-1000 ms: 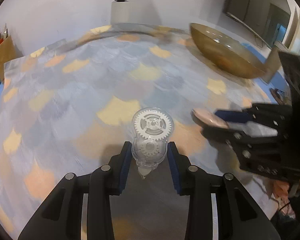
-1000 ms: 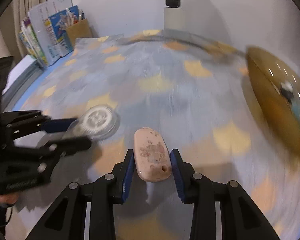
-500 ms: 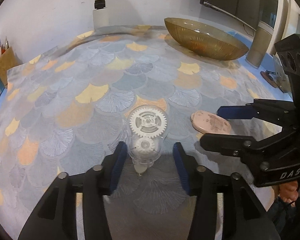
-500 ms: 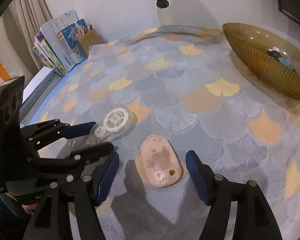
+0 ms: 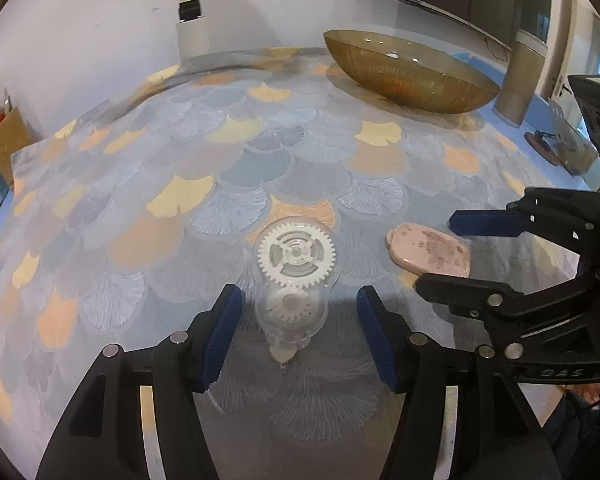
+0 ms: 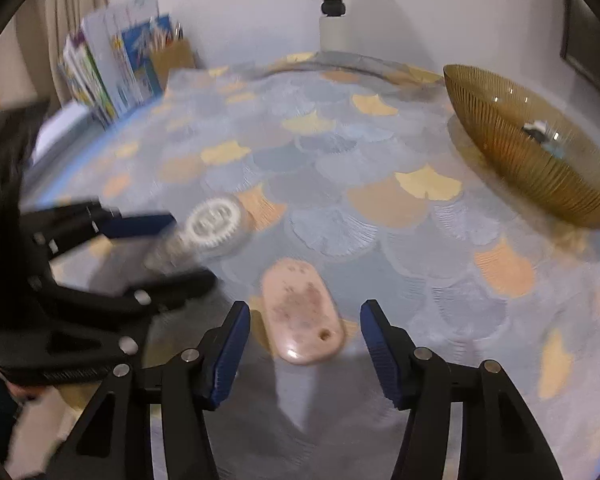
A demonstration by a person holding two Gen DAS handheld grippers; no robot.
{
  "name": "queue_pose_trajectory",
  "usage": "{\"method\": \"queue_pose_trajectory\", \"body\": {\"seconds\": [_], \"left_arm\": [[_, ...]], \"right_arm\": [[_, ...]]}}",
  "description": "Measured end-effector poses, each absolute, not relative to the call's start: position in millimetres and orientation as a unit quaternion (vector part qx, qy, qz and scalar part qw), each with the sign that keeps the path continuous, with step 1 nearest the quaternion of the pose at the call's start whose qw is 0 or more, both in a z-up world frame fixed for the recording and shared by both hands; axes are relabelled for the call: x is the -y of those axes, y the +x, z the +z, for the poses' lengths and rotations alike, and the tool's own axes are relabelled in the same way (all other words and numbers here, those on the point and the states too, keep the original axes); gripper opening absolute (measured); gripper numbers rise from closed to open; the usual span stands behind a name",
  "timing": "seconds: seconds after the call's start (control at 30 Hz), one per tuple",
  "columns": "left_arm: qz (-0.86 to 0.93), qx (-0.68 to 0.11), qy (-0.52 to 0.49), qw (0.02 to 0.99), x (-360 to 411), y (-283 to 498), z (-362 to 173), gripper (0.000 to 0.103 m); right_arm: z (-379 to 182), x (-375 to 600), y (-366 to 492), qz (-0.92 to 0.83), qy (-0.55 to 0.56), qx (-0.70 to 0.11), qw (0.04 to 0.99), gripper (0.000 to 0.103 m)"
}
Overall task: Organize rigid objects
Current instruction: 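Grasp the white tape roller with the left tool while the right tool grasps the pink eraser, then carry the tape roller and pink eraser into the amber bowl and release both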
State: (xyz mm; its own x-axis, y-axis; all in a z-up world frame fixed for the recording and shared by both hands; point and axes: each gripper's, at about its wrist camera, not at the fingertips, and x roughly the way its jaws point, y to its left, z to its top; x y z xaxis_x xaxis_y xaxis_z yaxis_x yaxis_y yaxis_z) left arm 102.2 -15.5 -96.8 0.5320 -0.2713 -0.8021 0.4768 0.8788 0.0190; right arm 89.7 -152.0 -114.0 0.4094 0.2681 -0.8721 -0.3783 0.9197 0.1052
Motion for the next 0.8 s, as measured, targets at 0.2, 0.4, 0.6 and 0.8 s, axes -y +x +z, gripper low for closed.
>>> {"method": "queue_pose_trajectory", "body": {"seconds": [0.2, 0.4, 0.6, 0.8], "left_arm": [[-0.217, -0.428, 0.114, 0.870, 17.9, 102.3, -94.9, 0.035], [-0.202, -0.424, 0.104, 0.877, 16.5, 106.5, -81.3, 0.034], [-0.214, -0.373, 0.101, 0.897, 28.6, 117.9, -25.4, 0.019], [-0.246, -0.301, 0.100, 0.916, 71.8, 147.0, 47.7, 0.017]], "right_arm": [[-114.6, 147.5, 91.5, 0.181, -0.063, -0.499, 0.845, 0.045], [-107.1, 136.4, 83.0, 0.254, -0.032, -0.507, 0.823, 0.038], [-59.0, 185.7, 98.8, 0.255, 0.062, -0.487, 0.833, 0.038], [36.4, 277.5, 116.4, 0.159, 0.088, -0.385, 0.905, 0.038]]}}
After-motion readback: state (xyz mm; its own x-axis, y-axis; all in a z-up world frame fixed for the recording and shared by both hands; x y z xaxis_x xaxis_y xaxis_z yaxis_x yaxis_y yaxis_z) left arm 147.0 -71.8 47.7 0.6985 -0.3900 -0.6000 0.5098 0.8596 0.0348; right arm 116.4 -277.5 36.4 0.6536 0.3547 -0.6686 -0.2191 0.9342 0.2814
